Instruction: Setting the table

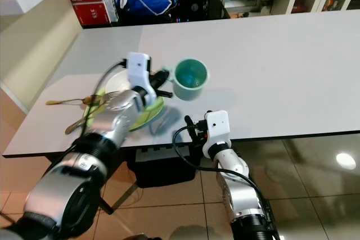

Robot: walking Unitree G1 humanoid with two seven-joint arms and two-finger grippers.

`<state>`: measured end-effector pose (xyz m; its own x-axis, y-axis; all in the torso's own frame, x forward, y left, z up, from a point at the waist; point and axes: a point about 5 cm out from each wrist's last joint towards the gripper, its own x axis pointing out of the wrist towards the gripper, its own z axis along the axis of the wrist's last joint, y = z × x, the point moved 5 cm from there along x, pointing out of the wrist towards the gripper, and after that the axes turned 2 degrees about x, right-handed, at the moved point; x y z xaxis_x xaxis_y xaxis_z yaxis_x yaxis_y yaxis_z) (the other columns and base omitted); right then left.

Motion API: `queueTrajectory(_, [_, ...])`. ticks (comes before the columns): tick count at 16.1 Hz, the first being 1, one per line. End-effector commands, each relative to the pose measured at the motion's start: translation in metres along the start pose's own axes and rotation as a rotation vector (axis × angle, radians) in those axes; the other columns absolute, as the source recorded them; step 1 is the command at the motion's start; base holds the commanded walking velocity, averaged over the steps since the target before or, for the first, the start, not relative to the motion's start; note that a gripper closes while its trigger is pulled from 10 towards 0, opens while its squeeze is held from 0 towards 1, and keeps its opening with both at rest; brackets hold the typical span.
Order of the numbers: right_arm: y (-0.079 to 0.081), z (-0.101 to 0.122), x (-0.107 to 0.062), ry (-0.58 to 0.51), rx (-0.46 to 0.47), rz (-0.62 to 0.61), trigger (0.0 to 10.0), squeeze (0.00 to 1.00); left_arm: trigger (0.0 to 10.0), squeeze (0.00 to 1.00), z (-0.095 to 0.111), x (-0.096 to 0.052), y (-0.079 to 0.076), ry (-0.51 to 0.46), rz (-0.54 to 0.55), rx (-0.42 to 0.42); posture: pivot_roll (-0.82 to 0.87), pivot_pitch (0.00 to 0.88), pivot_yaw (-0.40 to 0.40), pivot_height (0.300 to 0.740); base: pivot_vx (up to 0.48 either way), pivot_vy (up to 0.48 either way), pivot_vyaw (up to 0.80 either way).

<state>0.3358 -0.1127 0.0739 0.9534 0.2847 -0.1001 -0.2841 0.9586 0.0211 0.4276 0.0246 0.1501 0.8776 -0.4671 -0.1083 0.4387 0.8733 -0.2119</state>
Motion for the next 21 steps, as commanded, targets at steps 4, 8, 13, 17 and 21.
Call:
queueTrajectory(4, [0.007,0.0,-0.004,0.002,0.005,0.002,10.0,0.0,0.0,0.0,-0.004,0.011,-0.015,0.06,0.004,-0.113,-0.12,0.0,0.161,0.74,0.0,0.0,0.0])
queueTrajectory(8, [0.006,-0.006,-0.012,0.017,0.007,-0.011,10.0,0.0,0.0,0.0,0.009,0.02,-0.033,0.039,0.013,-0.101,-0.14,0.0,0.176,0.74,0.0,0.0,0.0])
queueTrajectory(13, [0.008,-0.007,-0.013,0.023,0.01,-0.019,10.0,0.0,0.0,0.0,0.017,0.025,-0.052,0.026,-0.004,-0.086,-0.14,0.0,0.189,0.74,0.0,0.0,0.0])
queueTrajectory(17, [0.008,-0.008,-0.014,0.026,0.011,-0.019,10.0,0.0,0.0,0.0,0.016,0.025,-0.047,0.029,0.03,-0.108,-0.14,0.0,0.193,0.74,0.0,0.0,0.0])
queueTrajectory(21, [0.01,-0.01,-0.017,0.034,0.013,-0.016,10.0,0.0,0.0,0.0,0.003,0.023,-0.041,0.068,0.087,-0.166,-0.15,0.0,0.196,0.74,0.0,0.0,0.0])
